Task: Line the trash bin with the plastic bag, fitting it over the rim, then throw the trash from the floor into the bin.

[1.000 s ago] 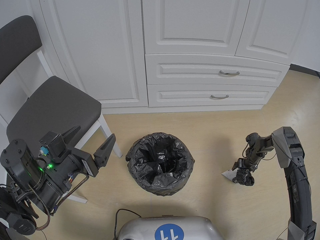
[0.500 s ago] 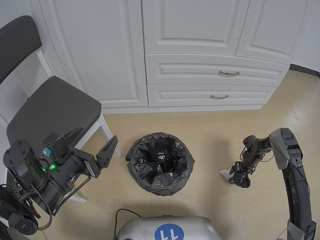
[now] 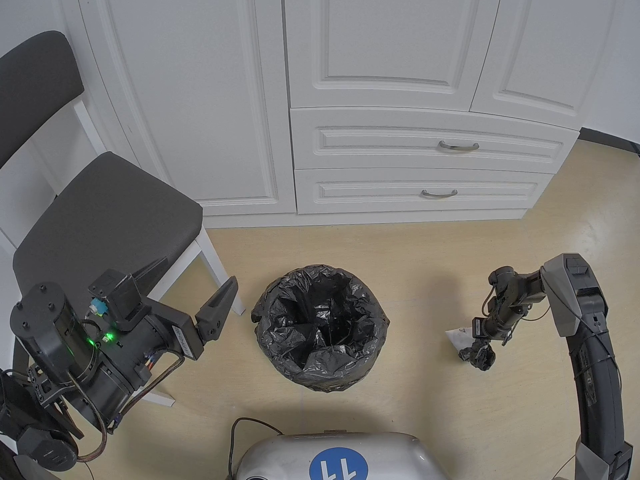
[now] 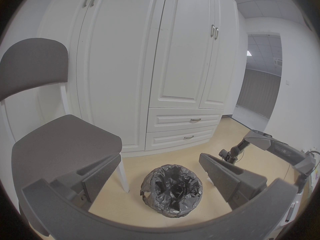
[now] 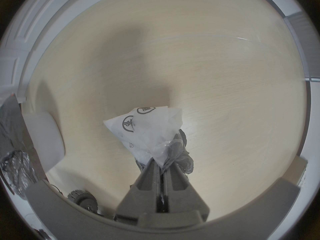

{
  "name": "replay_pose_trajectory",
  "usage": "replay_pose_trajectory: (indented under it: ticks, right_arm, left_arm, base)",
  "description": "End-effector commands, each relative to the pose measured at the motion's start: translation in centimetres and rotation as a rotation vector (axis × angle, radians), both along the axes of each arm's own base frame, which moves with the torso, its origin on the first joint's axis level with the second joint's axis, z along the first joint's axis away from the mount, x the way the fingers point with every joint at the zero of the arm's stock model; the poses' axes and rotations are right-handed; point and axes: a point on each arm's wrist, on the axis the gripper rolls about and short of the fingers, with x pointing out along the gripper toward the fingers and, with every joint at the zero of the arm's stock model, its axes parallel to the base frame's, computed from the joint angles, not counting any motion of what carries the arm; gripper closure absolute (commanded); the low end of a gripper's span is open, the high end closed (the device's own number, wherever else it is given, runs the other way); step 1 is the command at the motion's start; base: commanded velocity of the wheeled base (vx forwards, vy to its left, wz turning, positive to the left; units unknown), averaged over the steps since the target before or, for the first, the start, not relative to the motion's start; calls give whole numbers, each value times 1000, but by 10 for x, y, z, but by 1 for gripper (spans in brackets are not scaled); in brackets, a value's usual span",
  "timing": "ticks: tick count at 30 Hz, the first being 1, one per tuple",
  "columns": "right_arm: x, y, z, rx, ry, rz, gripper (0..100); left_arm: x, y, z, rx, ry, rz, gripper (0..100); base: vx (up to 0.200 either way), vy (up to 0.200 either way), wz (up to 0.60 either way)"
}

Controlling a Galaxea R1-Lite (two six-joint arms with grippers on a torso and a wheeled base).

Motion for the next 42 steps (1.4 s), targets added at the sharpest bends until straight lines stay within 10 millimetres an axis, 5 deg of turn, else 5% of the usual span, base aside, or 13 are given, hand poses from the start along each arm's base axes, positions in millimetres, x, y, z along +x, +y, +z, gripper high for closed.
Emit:
replay_pose_trajectory:
  ticks: [1,2,3,10,13,14,15,20,21,27,32,38,42]
  right_arm:
    - [7,-5,49,28,-108,-77,100]
    - [7,-5,49,28,-108,-77,100]
    - [12,-6,84,85,-197,-138,100]
    - [-12,1,212,349,-309,-153,100]
    - [-41,34,279,432,-324,-115,100]
    - [-41,34,279,432,-324,-115,100]
    - [-58,64,306,470,-325,-87,100]
    - [-90,124,342,544,-322,-28,100]
    - [-106,152,354,575,-316,-3,100]
    - [-139,234,355,599,-272,7,100]
    - [-147,289,328,597,-243,-15,100]
    - [-135,339,265,605,-183,-45,100]
    - [-133,347,247,583,-163,-47,100]
  left_arm:
    - [1,-1,-1,1,2,-2,0]
    - [1,-1,-1,1,2,-2,0]
    - [-1,-1,1,1,-6,-5,0]
    - [-4,-4,5,-5,-28,-20,0]
    - [-6,-3,11,-9,-53,-22,0]
    - [-6,-3,11,-9,-53,-22,0]
    - [-7,-2,13,-13,-63,-20,0]
    - [-11,1,21,-33,-95,-20,0]
    - [-13,3,24,-26,-110,-17,0]
    - [-14,5,24,4,-121,-10,0]
    - [-13,4,24,5,-120,-10,0]
    - [-13,5,26,3,-128,-3,0]
    - [-12,8,27,10,-137,12,0]
  base:
    - [0,0,0]
    - [0,0,0]
    - [0,0,0]
    - [0,0,0]
    - [0,0,0]
    - [0,0,0]
    - [0,0,0]
    - [0,0,0]
    - [0,0,0]
    - [0,0,0]
    - [0,0,0]
    - [0,0,0]
    - [0,0,0]
